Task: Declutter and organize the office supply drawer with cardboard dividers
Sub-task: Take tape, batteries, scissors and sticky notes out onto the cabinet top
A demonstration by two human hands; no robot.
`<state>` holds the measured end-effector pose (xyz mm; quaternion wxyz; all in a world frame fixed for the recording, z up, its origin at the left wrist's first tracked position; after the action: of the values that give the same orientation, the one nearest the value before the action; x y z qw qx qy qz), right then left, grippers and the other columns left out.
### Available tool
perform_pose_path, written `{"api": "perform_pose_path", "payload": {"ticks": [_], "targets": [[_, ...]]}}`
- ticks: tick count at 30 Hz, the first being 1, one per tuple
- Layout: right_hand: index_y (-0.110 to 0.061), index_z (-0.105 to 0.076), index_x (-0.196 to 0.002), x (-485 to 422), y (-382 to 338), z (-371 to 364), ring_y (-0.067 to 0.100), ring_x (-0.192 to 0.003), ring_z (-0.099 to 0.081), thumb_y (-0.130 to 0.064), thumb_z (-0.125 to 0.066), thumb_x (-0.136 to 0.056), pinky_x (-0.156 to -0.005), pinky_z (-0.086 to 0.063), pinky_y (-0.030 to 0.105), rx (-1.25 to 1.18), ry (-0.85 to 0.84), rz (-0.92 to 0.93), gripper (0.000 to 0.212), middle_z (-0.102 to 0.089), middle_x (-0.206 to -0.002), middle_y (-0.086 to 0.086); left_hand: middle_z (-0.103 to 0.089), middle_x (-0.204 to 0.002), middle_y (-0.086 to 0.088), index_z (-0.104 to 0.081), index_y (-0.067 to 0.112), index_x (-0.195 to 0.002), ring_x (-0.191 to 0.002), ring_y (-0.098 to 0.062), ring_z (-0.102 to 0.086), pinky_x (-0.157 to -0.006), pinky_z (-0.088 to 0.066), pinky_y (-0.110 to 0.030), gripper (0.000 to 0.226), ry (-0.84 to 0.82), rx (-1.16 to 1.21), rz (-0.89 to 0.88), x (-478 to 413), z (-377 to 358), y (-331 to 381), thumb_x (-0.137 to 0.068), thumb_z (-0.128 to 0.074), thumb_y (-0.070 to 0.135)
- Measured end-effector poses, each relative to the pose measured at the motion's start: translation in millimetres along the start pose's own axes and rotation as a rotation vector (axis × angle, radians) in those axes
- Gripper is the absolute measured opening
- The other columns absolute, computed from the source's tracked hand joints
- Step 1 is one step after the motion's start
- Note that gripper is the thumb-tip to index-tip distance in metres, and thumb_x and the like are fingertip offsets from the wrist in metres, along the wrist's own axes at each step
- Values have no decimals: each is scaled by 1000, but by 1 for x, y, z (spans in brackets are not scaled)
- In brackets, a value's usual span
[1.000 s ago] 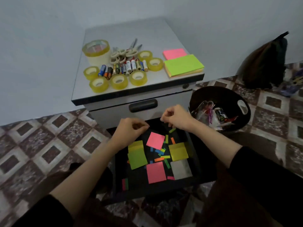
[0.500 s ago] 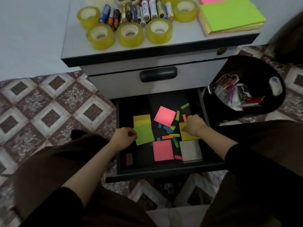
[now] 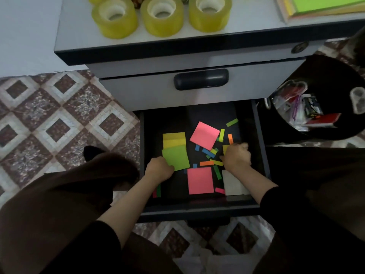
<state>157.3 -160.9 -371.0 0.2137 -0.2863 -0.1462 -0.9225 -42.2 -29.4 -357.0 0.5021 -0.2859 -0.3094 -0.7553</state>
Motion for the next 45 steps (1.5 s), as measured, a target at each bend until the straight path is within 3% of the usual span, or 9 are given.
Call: {"api": "perform_pose_path", "payload": {"ticks": [7,11,14,17,21,30,35,39,45], "targets": [[-5,-54,-116,15,-9,3,24,-109,-51,-12,-57,-89,-88,-46,30,1,115,218,28,-44,-126,13,-52,-74,-5,-46,9,-67,-60,-15,-49,-47,-38,-23,34,120,19,22,-9,4,22,-91,-52,32],[-1,-52,-119,19,-9,1,27,-106,-54,-8,-62,-88,-80,-47,28,-196,90,209,34,-41,-129,17,-41,-128,-20,-42,-4,-126,-116,-31,-48,-83,-47,-36,73,211,-55,25,-11,9,38,-84,-56,55],[2,-36,-133,13,6,5,27,-109,-55,-30,-62,-89,-81,-50,29,-89,66,82,60,-29,-139,22,-27,-138,-19,-29,-4,-135,-126,-32,-33,-90,-45,-39,99,244,-88,42,-12,2,46,-74,-58,68],[3,-25,-140,9,7,3,29,-114,-53,-44,-54,-91,-79,-52,32,33,51,85,74,-30,-141,25,-23,-138,-16,-23,-4,-138,-126,-29,-31,-91,-45,-39,107,258,-102,75,-15,-6,47,-69,-66,66],[1,-38,-135,9,5,2,31,-118,-45,-42,-56,-90,-85,-48,33,35,80,109,64,-30,-140,21,-29,-133,-16,-27,-1,-135,-123,-30,-35,-92,-43,-40,96,303,-89,45,-12,-6,42,-71,-70,55],[-11,-48,-132,6,4,4,35,-128,-34,-30,-65,-87,-92,-45,35,-101,88,152,52,-24,-147,20,-49,-123,-11,-36,7,-134,-112,-23,-49,-91,-45,-34,84,280,428,-313,-3,16,31,-66,-82,20],[-10,-43,-133,7,3,5,36,-123,-37,-32,-70,-82,-96,-42,38,-145,117,181,62,-33,-137,21,-51,-116,-8,-40,9,-132,-106,-19,-50,-89,-44,-30,81,268,421,-403,-1,33,29,-64,-82,14],[-8,-38,-135,7,-1,7,38,-122,-36,-31,-75,-76,-98,-41,44,-248,106,252,73,-29,-137,20,-46,-125,-11,-35,9,-135,-110,-22,-49,-90,-41,-30,84,273,219,-436,3,34,34,-67,-81,26],[-14,-40,-137,13,-18,8,30,-124,-35,-9,-75,-71,-98,-40,40,-413,76,583,75,-31,-139,11,-51,-124,-16,-25,2,-137,-109,-32,-55,-88,-50,-41,90,210,216,-129,0,15,35,-76,-65,56]]}}
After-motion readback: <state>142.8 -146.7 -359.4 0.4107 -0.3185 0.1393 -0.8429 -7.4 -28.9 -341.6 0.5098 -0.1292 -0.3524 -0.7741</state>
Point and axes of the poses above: each hand's wrist, its own x-axis away from the middle knuckle, its own z-axis out of the back of the hand, y = z × x, the point moved 6 cm from there along -x, towards the middle knuckle
